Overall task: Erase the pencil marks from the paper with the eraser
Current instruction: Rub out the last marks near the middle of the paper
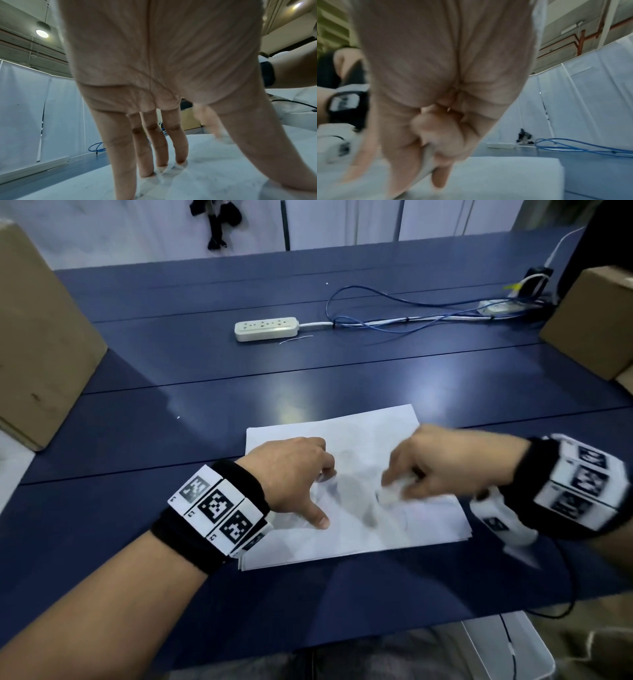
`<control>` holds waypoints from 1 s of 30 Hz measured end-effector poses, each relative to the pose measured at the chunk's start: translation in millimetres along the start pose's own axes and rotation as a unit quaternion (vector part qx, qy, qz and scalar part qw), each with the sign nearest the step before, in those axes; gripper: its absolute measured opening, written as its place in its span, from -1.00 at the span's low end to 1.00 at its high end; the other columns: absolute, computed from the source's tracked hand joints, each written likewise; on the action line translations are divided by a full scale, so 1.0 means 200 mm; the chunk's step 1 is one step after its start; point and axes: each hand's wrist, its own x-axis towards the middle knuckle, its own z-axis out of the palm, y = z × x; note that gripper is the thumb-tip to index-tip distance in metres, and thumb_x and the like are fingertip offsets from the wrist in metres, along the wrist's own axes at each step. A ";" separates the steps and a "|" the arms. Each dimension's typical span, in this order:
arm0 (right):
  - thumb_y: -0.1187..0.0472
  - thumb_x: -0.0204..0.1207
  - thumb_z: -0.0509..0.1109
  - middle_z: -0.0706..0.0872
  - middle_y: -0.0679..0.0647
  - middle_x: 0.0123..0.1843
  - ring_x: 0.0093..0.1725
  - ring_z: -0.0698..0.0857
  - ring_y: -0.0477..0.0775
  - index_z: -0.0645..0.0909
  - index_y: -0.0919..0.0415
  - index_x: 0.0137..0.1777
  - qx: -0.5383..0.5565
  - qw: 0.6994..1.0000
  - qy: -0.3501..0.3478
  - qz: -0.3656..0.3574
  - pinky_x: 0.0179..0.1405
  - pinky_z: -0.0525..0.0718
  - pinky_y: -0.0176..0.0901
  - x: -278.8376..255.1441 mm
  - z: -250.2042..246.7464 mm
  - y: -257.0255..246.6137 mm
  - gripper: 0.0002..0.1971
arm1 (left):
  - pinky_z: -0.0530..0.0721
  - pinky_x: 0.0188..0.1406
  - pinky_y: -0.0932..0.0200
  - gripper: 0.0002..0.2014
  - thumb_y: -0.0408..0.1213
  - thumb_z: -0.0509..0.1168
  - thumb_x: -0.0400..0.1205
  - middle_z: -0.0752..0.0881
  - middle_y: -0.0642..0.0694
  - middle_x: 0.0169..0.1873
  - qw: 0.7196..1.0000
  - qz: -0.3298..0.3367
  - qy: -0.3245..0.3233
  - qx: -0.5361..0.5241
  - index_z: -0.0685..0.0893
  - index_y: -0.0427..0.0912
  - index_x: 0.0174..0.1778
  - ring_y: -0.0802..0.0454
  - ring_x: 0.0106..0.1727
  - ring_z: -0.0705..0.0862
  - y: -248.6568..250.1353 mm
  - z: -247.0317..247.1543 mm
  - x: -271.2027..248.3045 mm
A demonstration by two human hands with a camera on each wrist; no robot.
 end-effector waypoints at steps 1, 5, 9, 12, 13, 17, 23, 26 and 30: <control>0.04 0.48 0.45 0.79 -0.18 -0.01 -0.21 0.53 -0.23 0.76 -0.14 0.20 -0.008 0.999 0.036 0.024 -0.04 0.60 -0.32 0.03 -0.01 0.04 -0.71 | 0.53 -0.19 0.14 -0.39 0.31 0.52 0.29 0.50 0.17 0.04 1.000 0.000 0.000 -0.001 0.59 0.10 0.16 0.10 0.08 0.58 0.00 0.00 0.00; 0.04 0.47 0.41 0.78 -0.11 -0.06 -0.25 0.54 -0.22 0.77 -0.12 0.17 -0.025 0.997 0.070 0.014 -0.13 0.56 -0.40 0.03 -0.01 0.06 -0.72 | 0.65 -0.07 0.06 -0.37 0.30 0.53 0.28 0.50 0.17 0.03 1.000 -0.001 0.000 -0.010 0.60 0.11 0.20 0.08 0.08 0.59 0.01 0.00 -0.01; 0.09 0.46 0.45 0.75 -0.16 0.01 -0.22 0.54 -0.37 0.74 -0.10 0.20 0.007 0.995 -0.073 -0.072 -0.18 0.46 -0.55 -0.10 0.01 -0.07 -0.70 | 0.65 -0.03 0.07 -0.27 0.29 0.53 0.29 0.47 0.18 0.04 1.000 0.010 -0.001 -0.014 0.55 0.18 0.38 0.08 0.12 0.60 0.00 0.00 0.00; 0.04 0.47 0.43 0.75 -0.17 -0.01 -0.23 0.50 -0.26 0.73 -0.12 0.22 -0.021 1.000 -0.012 -0.010 -0.04 0.61 -0.30 -0.02 -0.01 -0.01 -0.69 | 0.67 -0.02 0.04 -0.24 0.30 0.53 0.28 0.41 0.19 -0.04 1.000 0.015 -0.007 -0.005 0.53 0.24 0.41 0.08 0.07 0.60 0.01 -0.01 0.00; -0.04 0.47 0.39 0.75 -0.16 -0.07 -0.26 0.50 -0.22 0.74 -0.13 0.20 -0.032 0.999 0.023 0.019 -0.01 0.66 -0.16 0.01 -0.02 0.03 -0.69 | 0.67 -0.03 0.04 -0.24 0.31 0.53 0.28 0.41 0.19 -0.06 1.000 0.016 -0.008 -0.003 0.53 0.26 0.41 0.08 0.05 0.59 0.01 -0.01 0.00; -0.12 0.44 0.35 0.73 -0.19 -0.14 -0.31 0.51 -0.41 0.77 -0.15 0.15 -0.035 0.997 0.068 0.029 -0.07 0.60 -0.26 0.04 -0.04 0.08 -0.67 | 0.65 -0.07 0.08 -0.25 0.33 0.50 0.30 0.40 0.19 -0.03 1.000 0.013 -0.011 0.005 0.51 0.27 0.42 0.07 0.04 0.59 0.01 -0.01 0.00; 0.04 0.45 0.47 0.78 -0.15 0.02 -0.20 0.58 -0.37 0.75 -0.12 0.19 0.024 0.996 -0.068 -0.049 -0.15 0.50 -0.53 -0.07 0.01 -0.06 -0.70 | 0.64 -0.13 0.08 -0.23 0.43 0.45 0.25 0.45 0.18 0.00 1.000 -0.008 0.002 0.009 0.56 0.20 0.36 0.08 0.04 0.60 0.04 -0.01 0.01; -0.13 0.42 0.39 0.81 -0.15 -0.02 -0.10 0.64 -0.14 0.74 -0.18 0.20 -0.011 0.999 0.019 0.042 0.03 0.68 -0.16 0.04 -0.03 0.04 -0.64 | 0.57 -0.21 0.12 -0.26 0.42 0.48 0.23 0.43 0.19 -0.05 1.000 -0.013 0.005 0.014 0.59 0.18 0.28 0.09 -0.02 0.57 0.06 -0.01 0.02; -0.05 0.50 0.38 0.81 -0.10 0.01 -0.15 0.54 -0.14 0.75 -0.10 0.24 -0.059 0.995 0.073 0.041 -0.01 0.60 -0.26 0.04 -0.02 0.06 -0.67 | 0.55 -0.20 0.12 -0.26 0.40 0.49 0.24 0.42 0.18 -0.05 1.000 -0.015 0.008 0.013 0.58 0.17 0.30 0.07 -0.02 0.56 0.06 -0.01 0.02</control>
